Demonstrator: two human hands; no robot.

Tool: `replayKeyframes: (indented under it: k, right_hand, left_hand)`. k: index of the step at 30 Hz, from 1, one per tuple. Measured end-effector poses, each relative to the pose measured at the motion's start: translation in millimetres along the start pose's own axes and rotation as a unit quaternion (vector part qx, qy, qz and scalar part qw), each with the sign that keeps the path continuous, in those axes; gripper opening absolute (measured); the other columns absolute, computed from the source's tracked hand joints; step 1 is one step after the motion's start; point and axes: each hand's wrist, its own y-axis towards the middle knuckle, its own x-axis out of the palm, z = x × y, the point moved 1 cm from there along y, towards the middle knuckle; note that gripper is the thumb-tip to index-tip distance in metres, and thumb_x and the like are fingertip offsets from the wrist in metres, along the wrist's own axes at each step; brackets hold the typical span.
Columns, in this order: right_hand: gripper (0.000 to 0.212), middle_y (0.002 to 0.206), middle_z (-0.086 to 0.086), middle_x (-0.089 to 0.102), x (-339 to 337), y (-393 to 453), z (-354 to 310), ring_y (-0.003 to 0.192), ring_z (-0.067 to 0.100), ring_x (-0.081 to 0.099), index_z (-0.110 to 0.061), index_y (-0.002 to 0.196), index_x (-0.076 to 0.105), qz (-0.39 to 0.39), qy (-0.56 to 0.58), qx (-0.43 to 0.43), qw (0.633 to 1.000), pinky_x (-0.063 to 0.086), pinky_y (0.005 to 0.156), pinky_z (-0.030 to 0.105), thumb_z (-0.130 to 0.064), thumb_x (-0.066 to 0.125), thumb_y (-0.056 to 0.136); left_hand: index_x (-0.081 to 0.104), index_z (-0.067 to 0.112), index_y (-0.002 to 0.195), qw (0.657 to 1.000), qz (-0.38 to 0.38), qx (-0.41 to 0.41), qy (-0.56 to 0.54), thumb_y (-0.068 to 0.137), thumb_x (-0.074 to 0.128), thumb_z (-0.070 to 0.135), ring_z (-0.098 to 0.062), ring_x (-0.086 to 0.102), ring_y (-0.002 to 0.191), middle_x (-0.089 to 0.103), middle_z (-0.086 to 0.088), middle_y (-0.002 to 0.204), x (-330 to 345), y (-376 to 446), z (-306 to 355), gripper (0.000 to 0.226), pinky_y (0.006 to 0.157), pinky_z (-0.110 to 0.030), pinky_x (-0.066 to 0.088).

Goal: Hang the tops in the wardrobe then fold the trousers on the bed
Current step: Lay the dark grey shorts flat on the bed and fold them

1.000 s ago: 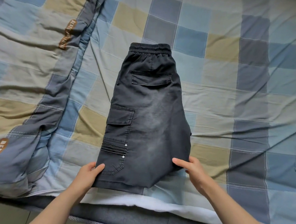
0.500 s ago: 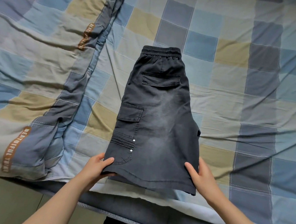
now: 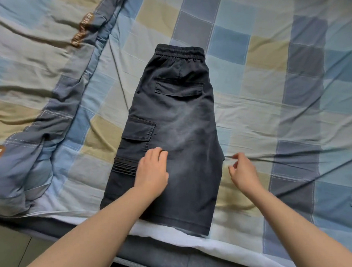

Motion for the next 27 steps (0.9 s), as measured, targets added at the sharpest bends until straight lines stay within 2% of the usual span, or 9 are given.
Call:
replayKeyframes:
  k: [2, 4, 6, 10, 13, 18, 23, 25, 27]
  right_hand:
    - [0.040, 0.118, 0.012, 0.059, 0.9, 21.1, -9.9, 0.110, 0.035, 0.055, -0.008, 0.128, 0.044, 0.001, -0.008, -0.015, 1.000, 0.043, 0.087, 0.039, -0.019, 0.056, 0.092]
    - [0.041, 0.117, 0.017, 0.058, 6.3, 38.7, -15.5, 0.109, 0.036, 0.054, -0.007, 0.127, 0.044, -0.018, -0.016, -0.032, 0.999, 0.041, 0.083, 0.037, -0.018, 0.057, 0.090]
    - [0.036, 0.114, 0.016, 0.056, 12.5, 47.7, -18.1, 0.105, 0.034, 0.053, -0.009, 0.122, 0.047, -0.034, -0.030, -0.073, 0.996, 0.040, 0.080, 0.035, -0.015, 0.058, 0.087]
    - [0.004, 0.097, 0.016, 0.064, 15.8, 51.2, -13.7, 0.092, 0.036, 0.057, -0.012, 0.088, 0.053, -0.042, -0.047, -0.113, 0.992, 0.034, 0.067, 0.033, -0.013, 0.052, 0.092]
    - [0.016, 0.096, 0.022, 0.067, 7.9, 54.3, -1.1, 0.093, 0.039, 0.058, -0.005, 0.085, 0.061, -0.008, -0.047, -0.087, 0.995, 0.032, 0.068, 0.034, -0.012, 0.049, 0.095]
    - [0.022, 0.090, 0.019, 0.069, 5.0, 55.1, -3.1, 0.092, 0.037, 0.062, -0.003, 0.086, 0.068, -0.032, 0.024, -0.014, 0.999, 0.044, 0.076, 0.035, 0.001, 0.046, 0.086]
    - [0.018, 0.072, 0.007, 0.056, 1.6, 41.9, -16.9, 0.062, 0.024, 0.054, -0.008, 0.087, 0.057, -0.117, 0.300, 0.145, 0.936, 0.048, 0.062, 0.037, -0.022, 0.048, 0.091]
    - [0.023, 0.079, 0.008, 0.060, 1.8, 37.8, -18.8, 0.066, 0.023, 0.059, -0.009, 0.088, 0.056, -0.145, 0.269, 0.128, 0.943, 0.052, 0.063, 0.034, -0.032, 0.054, 0.092]
    - [0.012, 0.078, 0.013, 0.064, 1.6, 34.7, -22.0, 0.063, 0.021, 0.062, -0.007, 0.085, 0.060, -0.134, 0.228, 0.077, 0.961, 0.057, 0.065, 0.037, -0.019, 0.060, 0.089]
  left_hand:
    - [0.053, 0.011, 0.131, 0.998, -0.017, 0.058, -0.001, 0.077, 0.071, 0.022, -0.036, 0.042, 0.133, 0.047, -0.011, 0.143, 8.0, 21.2, 34.6, 0.058, 0.102, -0.047, 0.043]
    - [0.026, 0.024, 0.151, 0.994, -0.056, 0.094, 0.019, 0.095, 0.052, 0.036, -0.032, 0.008, 0.149, 0.014, -0.001, 0.162, 21.0, 36.0, 57.6, 0.063, 0.116, -0.055, 0.019]
    - [0.001, 0.037, 0.154, 0.989, -0.094, 0.110, 0.035, 0.100, 0.037, 0.047, -0.030, -0.014, 0.149, -0.011, 0.008, 0.163, 32.4, 44.2, 68.5, 0.065, 0.115, -0.063, 0.002]
    - [-0.012, 0.043, 0.151, 0.982, -0.138, 0.107, 0.077, 0.101, 0.027, 0.055, -0.032, -0.025, 0.146, -0.022, 0.010, 0.161, 55.0, 41.3, 62.4, 0.065, 0.112, -0.067, -0.003]
    - [-0.015, 0.035, 0.153, 0.976, -0.140, 0.111, 0.128, 0.102, 0.028, 0.047, -0.032, -0.028, 0.145, -0.025, 0.006, 0.160, 59.8, 36.7, 54.3, 0.067, 0.114, -0.065, -0.005]
    - [-0.004, 0.026, 0.155, 0.973, -0.162, 0.086, 0.138, 0.100, 0.041, 0.034, -0.038, -0.020, 0.146, -0.018, -0.001, 0.162, 52.0, 40.2, 68.8, 0.072, 0.113, -0.066, -0.002]
    - [0.039, 0.020, 0.144, 0.989, -0.090, 0.119, -0.001, 0.092, 0.048, 0.027, -0.030, 0.032, 0.125, 0.033, -0.006, 0.143, 45.2, 35.5, 98.1, 0.053, 0.103, -0.039, 0.030]
    - [0.034, 0.020, 0.148, 0.984, -0.125, 0.119, -0.051, 0.094, 0.048, 0.031, -0.028, 0.033, 0.123, 0.034, -0.004, 0.140, 51.9, 28.1, 104.6, 0.057, 0.101, -0.038, 0.033]
    - [0.031, 0.021, 0.150, 0.971, -0.172, 0.080, -0.144, 0.093, 0.051, 0.038, -0.025, 0.035, 0.125, 0.037, -0.001, 0.140, 56.8, 24.6, 107.5, 0.062, 0.103, -0.038, 0.035]
